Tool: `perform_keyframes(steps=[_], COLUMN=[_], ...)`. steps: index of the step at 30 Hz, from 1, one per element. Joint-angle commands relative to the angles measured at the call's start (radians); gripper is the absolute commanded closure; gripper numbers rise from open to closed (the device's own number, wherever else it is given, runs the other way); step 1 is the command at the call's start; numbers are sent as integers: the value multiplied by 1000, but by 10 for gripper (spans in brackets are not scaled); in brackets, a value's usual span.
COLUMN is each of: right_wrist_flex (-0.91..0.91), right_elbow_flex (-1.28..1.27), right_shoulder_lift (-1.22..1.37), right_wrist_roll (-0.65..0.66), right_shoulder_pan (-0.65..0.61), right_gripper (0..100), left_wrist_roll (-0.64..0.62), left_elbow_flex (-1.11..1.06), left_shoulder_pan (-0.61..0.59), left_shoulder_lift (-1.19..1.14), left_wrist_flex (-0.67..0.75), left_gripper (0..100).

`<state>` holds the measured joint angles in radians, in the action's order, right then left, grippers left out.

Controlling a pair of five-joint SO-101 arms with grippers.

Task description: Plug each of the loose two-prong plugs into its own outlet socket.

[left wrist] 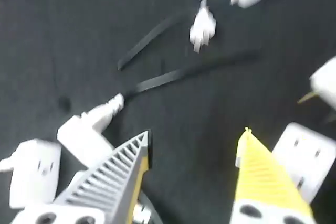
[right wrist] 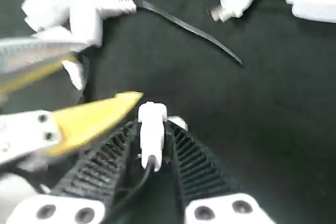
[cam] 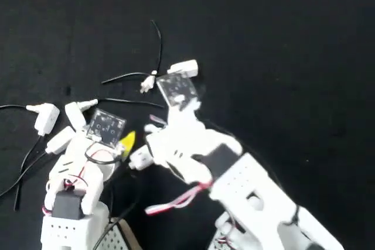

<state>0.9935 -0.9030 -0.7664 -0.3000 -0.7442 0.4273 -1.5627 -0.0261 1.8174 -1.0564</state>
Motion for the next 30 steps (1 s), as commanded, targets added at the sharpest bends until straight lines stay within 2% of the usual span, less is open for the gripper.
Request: perform_keyframes(steps=[1,4,7,15,24,30], right_wrist_flex=[66,40,-8,-130,-129,-132], right_elbow_flex=[94,91,73,38,51,41], right_shoulder_lift=[82,124,173,344,401,406], right_wrist_roll=[77,115,118,114,114,52], right_shoulder_pan=[15,15,14,14,14,-5], right_gripper=[987,987,987,987,987,987], left_wrist_roll=[78,86,86,87,87,87], left_elbow_flex=[35,2,-59,-77,-96,-96], left_shoulder_pan=[-116,-232,-285,-292,-294,-292], left_shoulder_lift=[6,6,6,6,6,6], left_wrist_flex=[-86,-109,-103,-92,-61,-61], left_gripper=[736,736,736,736,736,736])
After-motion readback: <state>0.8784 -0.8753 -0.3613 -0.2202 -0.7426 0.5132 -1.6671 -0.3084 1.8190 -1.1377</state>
